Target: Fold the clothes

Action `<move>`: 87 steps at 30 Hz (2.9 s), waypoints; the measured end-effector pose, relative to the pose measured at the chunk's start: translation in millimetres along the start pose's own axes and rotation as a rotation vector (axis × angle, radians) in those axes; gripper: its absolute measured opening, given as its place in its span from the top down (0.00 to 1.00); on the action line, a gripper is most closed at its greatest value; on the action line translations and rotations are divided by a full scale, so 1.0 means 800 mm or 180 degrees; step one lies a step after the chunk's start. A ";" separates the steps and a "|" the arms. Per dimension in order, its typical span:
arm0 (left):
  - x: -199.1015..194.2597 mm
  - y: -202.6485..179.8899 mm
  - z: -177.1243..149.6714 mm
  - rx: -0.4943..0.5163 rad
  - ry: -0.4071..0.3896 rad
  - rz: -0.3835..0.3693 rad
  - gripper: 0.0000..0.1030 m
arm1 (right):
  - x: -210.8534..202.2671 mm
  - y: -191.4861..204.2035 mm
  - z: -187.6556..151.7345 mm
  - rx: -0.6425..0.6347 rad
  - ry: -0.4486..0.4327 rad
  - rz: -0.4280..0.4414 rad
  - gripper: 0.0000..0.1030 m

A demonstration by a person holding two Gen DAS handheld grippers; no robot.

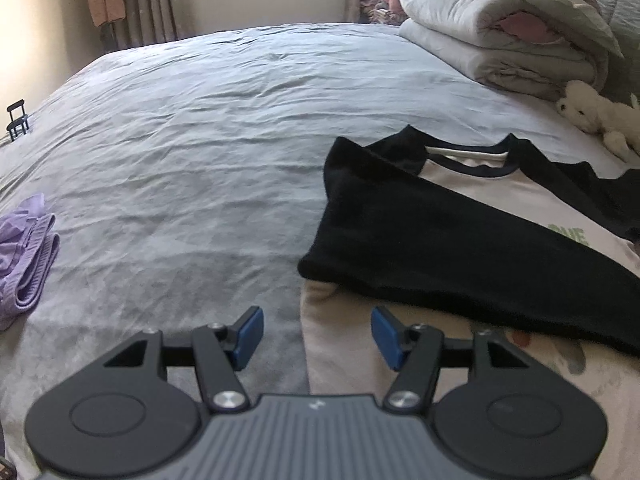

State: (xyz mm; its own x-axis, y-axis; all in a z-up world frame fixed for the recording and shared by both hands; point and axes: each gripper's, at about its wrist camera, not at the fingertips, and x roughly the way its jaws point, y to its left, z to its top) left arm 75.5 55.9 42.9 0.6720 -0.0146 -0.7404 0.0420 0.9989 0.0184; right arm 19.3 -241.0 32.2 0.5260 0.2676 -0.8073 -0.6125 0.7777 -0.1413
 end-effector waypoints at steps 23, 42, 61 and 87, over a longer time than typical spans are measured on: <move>-0.075 -0.035 -0.102 0.0355 0.0071 -0.0383 0.39 | -0.017 0.021 -0.035 -0.0018 0.0215 -0.0021 0.75; -0.112 -0.014 -0.147 0.0081 0.0151 -0.0359 0.36 | -0.075 0.036 -0.113 0.0024 0.0440 -0.0163 0.69; -0.123 0.011 -0.093 -0.0624 0.0061 -0.0441 0.34 | -0.119 -0.028 -0.096 0.0866 -0.0289 -0.0360 0.57; -0.097 -0.034 -0.026 -0.0304 -0.0404 0.0194 0.29 | -0.121 -0.142 -0.047 0.2270 -0.1126 -0.1200 0.48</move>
State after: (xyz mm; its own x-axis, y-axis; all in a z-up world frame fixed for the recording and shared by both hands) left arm 7.0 30.6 85.9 0.7593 0.0467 -0.6490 -0.0680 0.9977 -0.0077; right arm 15.7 -376.7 105.3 0.8431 -0.0101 -0.5377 0.0911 0.9880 0.1243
